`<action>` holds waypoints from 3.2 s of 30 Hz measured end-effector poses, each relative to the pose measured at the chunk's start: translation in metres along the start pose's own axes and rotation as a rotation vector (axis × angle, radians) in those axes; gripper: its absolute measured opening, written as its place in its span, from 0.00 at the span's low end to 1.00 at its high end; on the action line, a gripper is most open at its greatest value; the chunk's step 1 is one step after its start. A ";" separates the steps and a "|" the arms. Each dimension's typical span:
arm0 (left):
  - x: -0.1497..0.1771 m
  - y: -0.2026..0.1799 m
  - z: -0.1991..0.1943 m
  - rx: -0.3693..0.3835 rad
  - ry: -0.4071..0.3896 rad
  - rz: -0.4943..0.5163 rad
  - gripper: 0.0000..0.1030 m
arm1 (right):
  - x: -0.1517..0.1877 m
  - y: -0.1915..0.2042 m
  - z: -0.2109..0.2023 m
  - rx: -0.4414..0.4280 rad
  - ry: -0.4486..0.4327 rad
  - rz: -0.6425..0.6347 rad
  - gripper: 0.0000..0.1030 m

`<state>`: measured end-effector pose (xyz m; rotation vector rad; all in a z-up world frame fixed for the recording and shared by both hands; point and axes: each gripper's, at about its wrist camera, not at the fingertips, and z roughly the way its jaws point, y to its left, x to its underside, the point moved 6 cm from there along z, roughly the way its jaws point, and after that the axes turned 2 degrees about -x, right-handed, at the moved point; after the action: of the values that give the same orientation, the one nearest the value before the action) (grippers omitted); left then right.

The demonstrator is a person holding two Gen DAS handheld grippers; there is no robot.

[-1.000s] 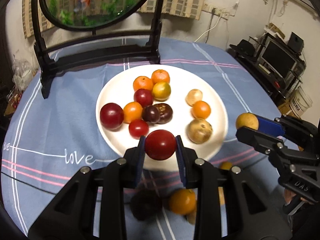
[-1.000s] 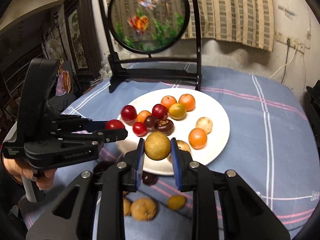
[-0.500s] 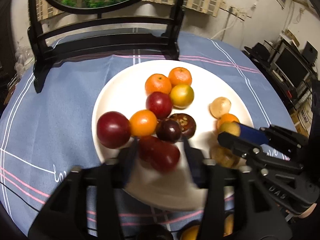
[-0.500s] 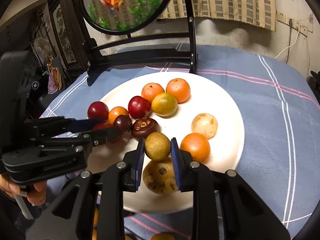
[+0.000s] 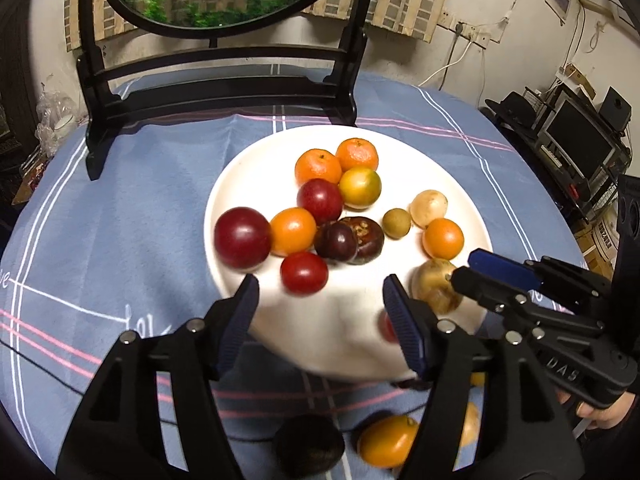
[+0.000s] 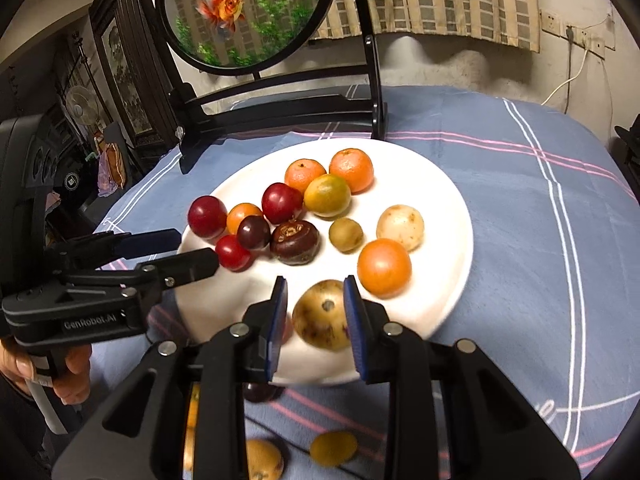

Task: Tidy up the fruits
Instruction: 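Carry the tomato and yellow fruit onto the white plate and open both tools, then move both open tools back over the fruit pile, then grasp a dark purple fruit with the left tool while the right tool grasps a pale streaked melon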

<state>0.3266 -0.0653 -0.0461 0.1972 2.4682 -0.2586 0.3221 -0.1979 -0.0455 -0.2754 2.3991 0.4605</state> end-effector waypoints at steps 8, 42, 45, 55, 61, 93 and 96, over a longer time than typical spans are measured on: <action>0.027 0.008 -0.027 -0.032 -0.001 0.020 0.70 | 0.036 0.002 -0.035 0.010 -0.007 0.027 0.29; 0.118 0.015 -0.020 -0.086 0.083 0.075 0.63 | 0.129 0.028 -0.075 0.014 0.011 0.056 0.59; 0.115 0.012 -0.015 -0.092 0.079 0.090 0.63 | 0.130 0.029 -0.073 0.012 0.021 0.048 0.59; 0.106 0.007 -0.011 -0.087 0.057 0.097 0.45 | 0.133 0.030 -0.072 0.004 0.029 0.051 0.59; 0.107 0.006 -0.018 -0.086 0.046 0.097 0.44 | 0.135 0.032 -0.067 0.024 0.049 0.033 0.59; 0.112 0.014 -0.016 -0.053 0.055 0.054 0.45 | 0.102 0.058 -0.010 0.109 0.085 -0.197 0.39; 0.112 0.015 -0.018 -0.049 0.055 0.053 0.44 | 0.103 0.055 -0.020 0.098 0.066 -0.162 0.39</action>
<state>0.2315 -0.0380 -0.1036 0.2515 2.5165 -0.1728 0.2161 -0.1634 -0.0845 -0.4434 2.4305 0.2632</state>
